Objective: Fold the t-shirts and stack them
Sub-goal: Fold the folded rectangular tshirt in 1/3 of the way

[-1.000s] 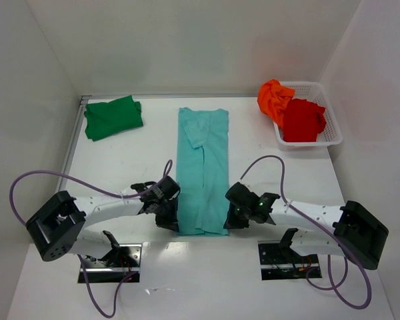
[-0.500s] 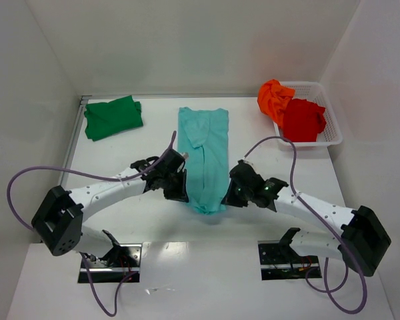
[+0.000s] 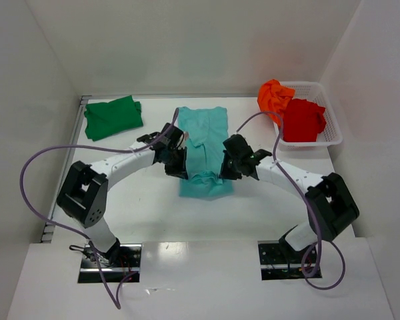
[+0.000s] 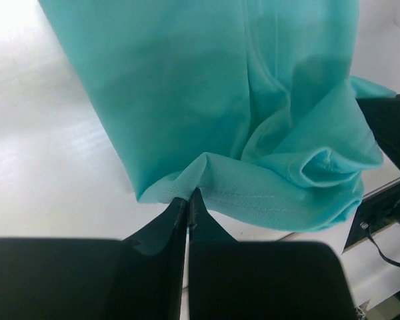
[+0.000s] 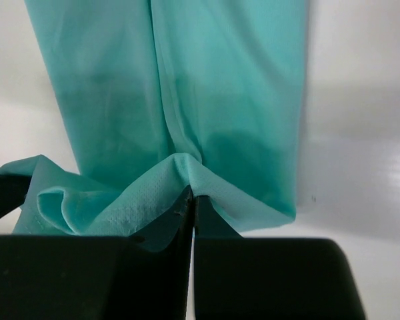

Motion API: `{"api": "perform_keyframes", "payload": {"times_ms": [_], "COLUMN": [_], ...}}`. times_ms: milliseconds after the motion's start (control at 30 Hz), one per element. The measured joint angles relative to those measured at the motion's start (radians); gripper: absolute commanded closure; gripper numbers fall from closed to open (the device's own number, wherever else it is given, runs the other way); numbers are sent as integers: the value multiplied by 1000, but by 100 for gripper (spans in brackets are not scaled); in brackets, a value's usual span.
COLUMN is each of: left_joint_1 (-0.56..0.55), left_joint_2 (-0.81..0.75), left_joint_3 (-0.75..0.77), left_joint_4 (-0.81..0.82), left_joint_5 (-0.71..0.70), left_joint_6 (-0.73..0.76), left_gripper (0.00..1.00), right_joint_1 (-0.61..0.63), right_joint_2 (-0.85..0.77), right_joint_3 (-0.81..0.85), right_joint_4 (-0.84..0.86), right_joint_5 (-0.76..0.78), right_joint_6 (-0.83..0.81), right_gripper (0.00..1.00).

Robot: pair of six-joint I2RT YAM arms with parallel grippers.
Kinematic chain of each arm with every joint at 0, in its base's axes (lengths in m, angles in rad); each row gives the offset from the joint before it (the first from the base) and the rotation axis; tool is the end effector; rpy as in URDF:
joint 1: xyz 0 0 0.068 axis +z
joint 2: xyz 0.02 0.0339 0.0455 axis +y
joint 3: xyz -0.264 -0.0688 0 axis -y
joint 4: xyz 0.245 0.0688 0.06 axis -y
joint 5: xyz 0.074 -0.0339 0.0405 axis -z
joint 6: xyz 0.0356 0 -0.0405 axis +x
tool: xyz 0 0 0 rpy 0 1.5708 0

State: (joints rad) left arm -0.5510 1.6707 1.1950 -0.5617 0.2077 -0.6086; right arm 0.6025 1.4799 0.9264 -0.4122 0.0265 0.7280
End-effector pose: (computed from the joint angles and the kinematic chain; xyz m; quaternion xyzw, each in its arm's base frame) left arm 0.2918 -0.1879 0.2236 -0.0003 0.9598 -0.2273 0.1645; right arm 0.2463 0.1683 0.2085 0.0638 0.9524 0.1739 0.2422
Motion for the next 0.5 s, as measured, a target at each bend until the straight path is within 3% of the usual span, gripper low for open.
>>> {"api": "perform_keyframes", "payload": {"times_ms": [300, 500], "left_joint_1": [86, 119], "left_joint_2": [179, 272], "left_joint_3": [182, 247], "left_joint_4": [-9, -11], "left_joint_5": [47, 58], "left_joint_6": [86, 113], "left_gripper": [100, 97], "right_joint_1": [-132, -150], "right_joint_2": [100, 185], "right_joint_3": [141, 203], "right_joint_4": [10, 52], "right_joint_5": [-11, -13], "right_joint_6": [-74, -101], "right_gripper": [99, 98]}}
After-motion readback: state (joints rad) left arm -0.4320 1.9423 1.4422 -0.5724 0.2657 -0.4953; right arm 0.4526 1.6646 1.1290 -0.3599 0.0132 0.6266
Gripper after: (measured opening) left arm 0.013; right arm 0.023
